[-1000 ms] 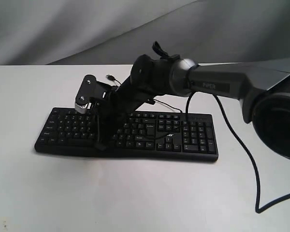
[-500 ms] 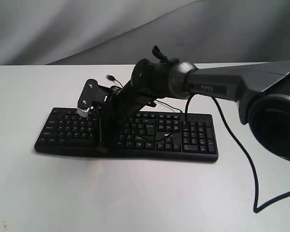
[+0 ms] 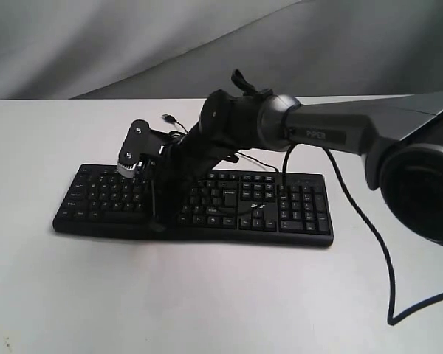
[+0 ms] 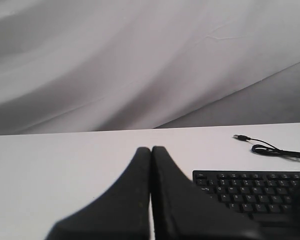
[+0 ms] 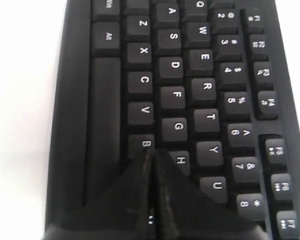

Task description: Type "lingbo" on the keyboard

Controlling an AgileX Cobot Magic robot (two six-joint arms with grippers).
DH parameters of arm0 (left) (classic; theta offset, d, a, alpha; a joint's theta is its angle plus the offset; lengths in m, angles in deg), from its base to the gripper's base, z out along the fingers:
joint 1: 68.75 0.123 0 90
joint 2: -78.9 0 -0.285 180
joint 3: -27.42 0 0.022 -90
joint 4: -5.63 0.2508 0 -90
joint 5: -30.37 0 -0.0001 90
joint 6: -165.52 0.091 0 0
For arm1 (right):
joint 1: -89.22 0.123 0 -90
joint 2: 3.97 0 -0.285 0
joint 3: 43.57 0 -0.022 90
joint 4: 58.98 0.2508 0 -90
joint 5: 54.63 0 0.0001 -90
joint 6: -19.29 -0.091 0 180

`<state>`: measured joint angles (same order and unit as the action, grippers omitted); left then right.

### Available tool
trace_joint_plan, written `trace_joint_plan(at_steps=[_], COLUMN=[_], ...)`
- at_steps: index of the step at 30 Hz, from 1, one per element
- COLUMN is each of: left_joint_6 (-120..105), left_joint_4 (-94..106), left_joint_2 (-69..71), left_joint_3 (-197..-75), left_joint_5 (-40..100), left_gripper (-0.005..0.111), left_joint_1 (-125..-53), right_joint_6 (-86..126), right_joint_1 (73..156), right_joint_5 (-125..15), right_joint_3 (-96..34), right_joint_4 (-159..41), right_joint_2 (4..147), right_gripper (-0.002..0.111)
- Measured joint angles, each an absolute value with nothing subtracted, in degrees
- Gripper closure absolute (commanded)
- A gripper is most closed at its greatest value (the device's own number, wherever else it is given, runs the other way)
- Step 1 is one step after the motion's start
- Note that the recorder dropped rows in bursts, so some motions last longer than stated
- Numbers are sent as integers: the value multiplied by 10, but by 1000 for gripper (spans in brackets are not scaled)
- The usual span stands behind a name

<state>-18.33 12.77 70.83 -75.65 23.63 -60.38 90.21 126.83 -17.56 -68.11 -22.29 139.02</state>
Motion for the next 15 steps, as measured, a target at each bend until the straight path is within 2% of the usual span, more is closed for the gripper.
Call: trace_joint_plan(at_steps=[15], left_joint_6=[-183], left_joint_4=[128], left_joint_2=[708], left_joint_3=[-756], left_joint_5=[236], left_gripper=[106], left_joint_1=[-604], right_joint_6=[890], right_joint_1=[1268], right_joint_5=[-137], right_joint_3=[-807], right_joint_4=[-223], right_joint_2=[1453], right_gripper=[108])
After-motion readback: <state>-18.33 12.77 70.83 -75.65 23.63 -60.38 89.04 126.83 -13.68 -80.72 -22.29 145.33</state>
